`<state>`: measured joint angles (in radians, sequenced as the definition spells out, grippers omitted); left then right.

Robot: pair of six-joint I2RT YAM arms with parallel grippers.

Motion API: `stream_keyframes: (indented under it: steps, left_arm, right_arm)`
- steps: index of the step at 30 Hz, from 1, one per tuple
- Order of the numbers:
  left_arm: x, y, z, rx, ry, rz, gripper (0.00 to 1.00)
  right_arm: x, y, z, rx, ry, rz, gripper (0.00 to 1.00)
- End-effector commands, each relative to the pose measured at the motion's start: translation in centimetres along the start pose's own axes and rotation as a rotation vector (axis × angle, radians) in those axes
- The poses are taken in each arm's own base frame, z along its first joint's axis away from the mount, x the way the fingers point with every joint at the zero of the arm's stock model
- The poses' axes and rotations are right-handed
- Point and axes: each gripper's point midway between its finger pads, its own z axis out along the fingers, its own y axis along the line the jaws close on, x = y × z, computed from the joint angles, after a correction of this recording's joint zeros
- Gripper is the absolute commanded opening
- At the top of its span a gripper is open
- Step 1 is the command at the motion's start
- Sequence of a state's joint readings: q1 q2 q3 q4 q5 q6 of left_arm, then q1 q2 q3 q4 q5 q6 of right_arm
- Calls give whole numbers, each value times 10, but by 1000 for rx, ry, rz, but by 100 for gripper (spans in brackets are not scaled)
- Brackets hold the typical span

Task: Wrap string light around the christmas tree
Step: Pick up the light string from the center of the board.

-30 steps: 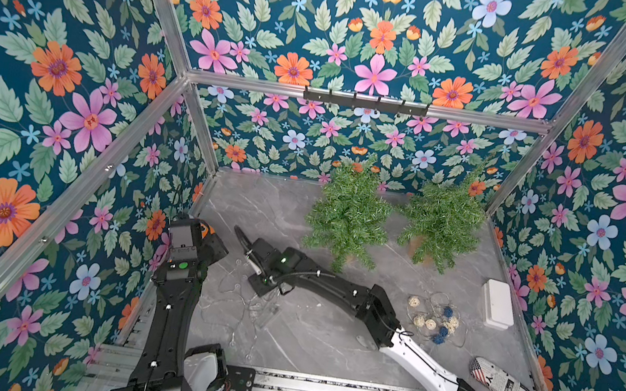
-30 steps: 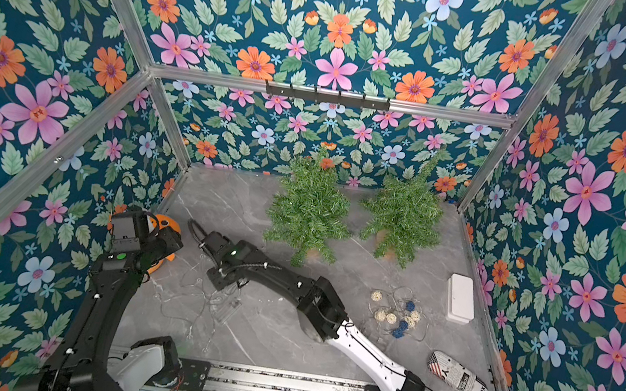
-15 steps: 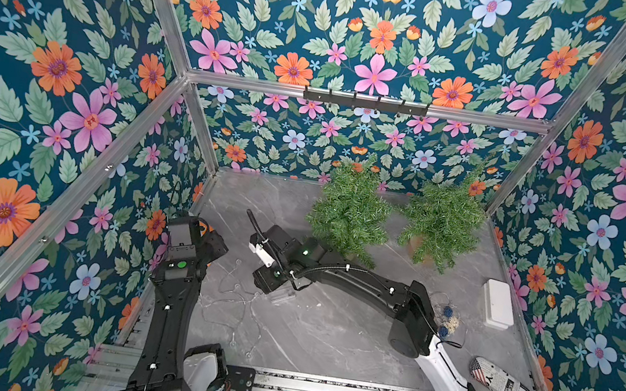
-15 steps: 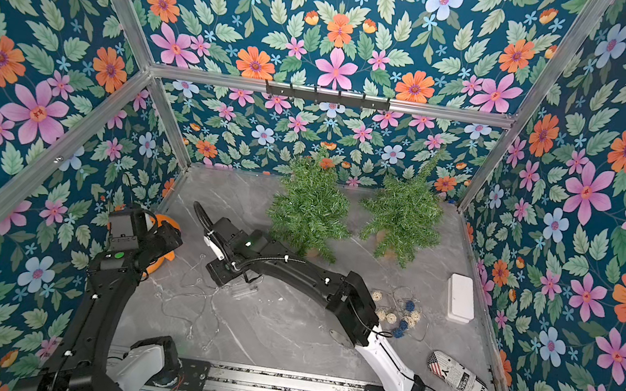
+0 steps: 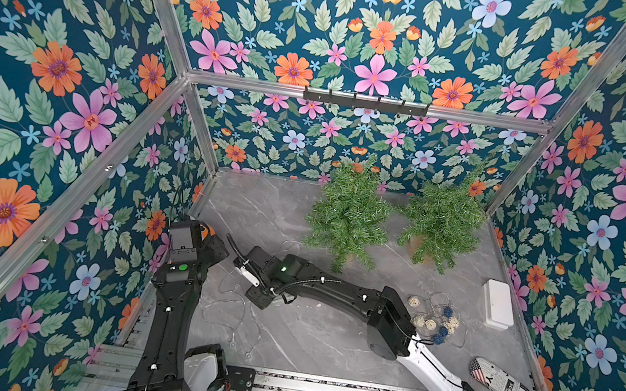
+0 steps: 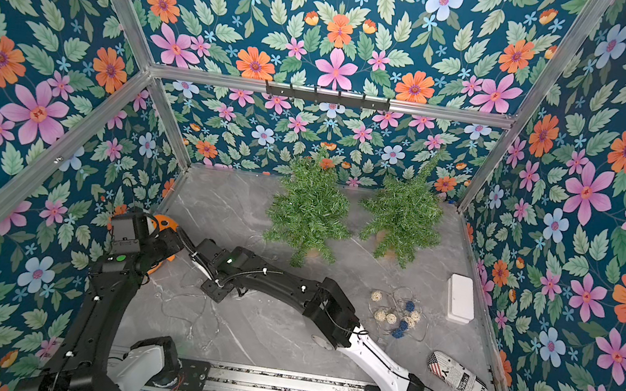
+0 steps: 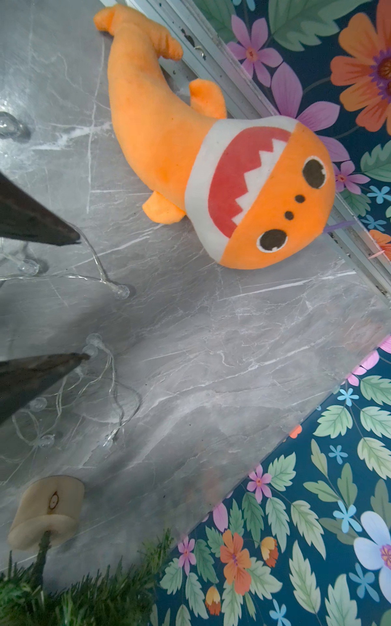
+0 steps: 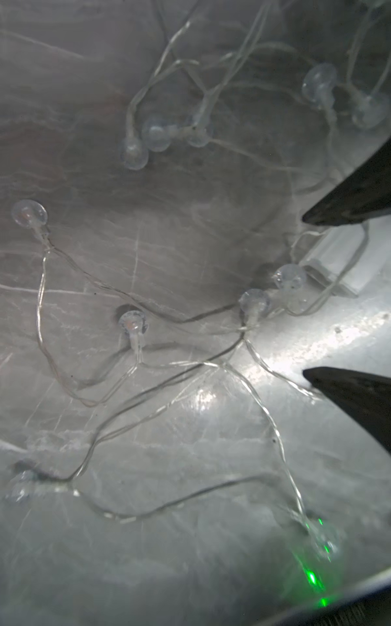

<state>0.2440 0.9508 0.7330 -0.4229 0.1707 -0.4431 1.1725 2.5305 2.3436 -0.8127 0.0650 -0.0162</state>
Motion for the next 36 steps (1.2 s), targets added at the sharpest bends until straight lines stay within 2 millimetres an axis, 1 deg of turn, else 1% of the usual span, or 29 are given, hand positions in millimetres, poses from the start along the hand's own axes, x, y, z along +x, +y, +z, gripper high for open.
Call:
stream_keyframes:
  steps: [1,3,4,6,7,8,9,11,14,16,18,19,20,21,24,26,28,31,33,36]
  left_arm:
    - [-1,-2,0,14,-8,7,53]
    - [0,-3,0,19,-7,6,54]
    - [-1,-4,0,24,-10,5,53]
    - [-1,-5,0,28,-10,5,53]
    - [-1,-4,0,27,-8,6,53]
    - [-1,-5,-1,30,-9,7,53]
    - [-2,-6,-2,31,-9,9,53]
    - [-6,-7,-5,32,-14,16,53]
    - [-13,-13,-12,43,-26,27,52]
    - [-17,-17,-17,58,-33,32,52]
    - [-20,-24,-19,84,-33,38,51]
    - [-20,-26,-20,97,-32,40,51]
    - [-20,-27,-20,103,-31,43,51]
    - [-19,-28,-19,106,-31,44,51]
    - [-13,-26,-14,106,-21,40,51]
    - [-10,-25,-13,107,-16,38,51]
    - [-8,-23,-12,103,-14,39,51]
    - [-6,-24,-10,109,-12,40,51]
    - [-4,-24,-8,115,-7,38,51]
    - [-4,-23,-7,113,-9,40,51]
  right_arm:
    - [4,-18,6,98,28,-108,67]
    - [4,-22,13,106,33,-117,66]
    - [2,-25,13,112,34,-116,62]
    - [1,-26,9,111,41,-115,49]
    - [-2,-22,2,88,29,-106,39]
    - [-5,-17,-6,58,17,-98,32]
    - [-8,-14,-15,33,2,-85,28]
    - [-15,-5,-41,-25,-32,-52,19]
    - [-26,-2,-81,-100,-93,18,11]
    - [-29,-1,-103,-140,-128,55,10]
    - [-29,-1,-114,-167,-149,72,10]
    - [-26,-3,-113,-170,-144,78,11]
    - [-23,-4,-108,-165,-130,78,15]
    - [-18,-6,-101,-157,-108,73,19]
    - [-3,-10,-75,-130,-39,46,38]
    - [-1,-12,-63,-112,-24,20,51]
    - [1,-17,-51,-88,-12,4,58]
    - [0,-23,-34,-51,-1,-28,61]
    - [1,-25,-25,-48,9,-41,61]
    - [8,-25,-10,-58,38,-60,60]
